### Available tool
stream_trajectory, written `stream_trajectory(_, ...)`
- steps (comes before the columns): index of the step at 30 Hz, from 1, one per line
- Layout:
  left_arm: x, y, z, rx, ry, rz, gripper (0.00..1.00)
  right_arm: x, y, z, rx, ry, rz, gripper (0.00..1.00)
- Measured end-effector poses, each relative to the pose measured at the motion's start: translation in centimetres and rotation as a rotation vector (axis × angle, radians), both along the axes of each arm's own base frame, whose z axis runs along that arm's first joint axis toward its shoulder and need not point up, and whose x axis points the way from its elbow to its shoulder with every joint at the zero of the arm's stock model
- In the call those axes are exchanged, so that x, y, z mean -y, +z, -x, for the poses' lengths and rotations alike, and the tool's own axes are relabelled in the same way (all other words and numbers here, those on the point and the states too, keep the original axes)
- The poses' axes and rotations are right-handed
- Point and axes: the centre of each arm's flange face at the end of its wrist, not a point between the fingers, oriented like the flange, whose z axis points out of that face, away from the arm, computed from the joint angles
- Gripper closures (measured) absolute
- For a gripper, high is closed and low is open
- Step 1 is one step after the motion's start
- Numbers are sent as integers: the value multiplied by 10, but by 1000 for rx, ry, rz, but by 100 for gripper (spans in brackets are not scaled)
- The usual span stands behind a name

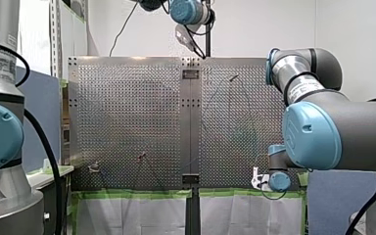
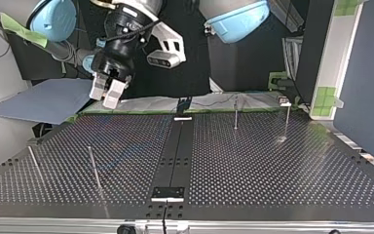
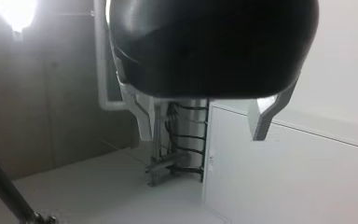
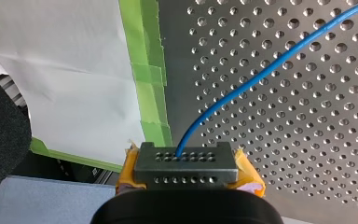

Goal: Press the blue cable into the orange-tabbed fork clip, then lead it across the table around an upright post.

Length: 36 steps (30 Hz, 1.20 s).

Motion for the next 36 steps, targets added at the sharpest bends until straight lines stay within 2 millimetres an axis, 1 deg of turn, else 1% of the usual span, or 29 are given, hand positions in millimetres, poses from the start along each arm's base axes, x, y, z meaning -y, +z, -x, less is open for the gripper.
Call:
stream_trajectory(5,13,-46,-12,-40,-7,-9,2,0,0,-1,0,1,0,100)
stream_trajectory(8,15,-64,-13,-55,-13,0,2,0,0,-1,0,2,0,100)
stream_trajectory(16,12,-96,-12,-74,-25,35,2,-1,0,-2,-1,5,0,100)
stream_trajectory(25,3,-128,-11,-87,-6,59,2,-2,0,-4,-2,8,0,100)
stream_trajectory(36,-15,-170,-12,-100,45,73,2,-2,0,-7,-2,12,1,100)
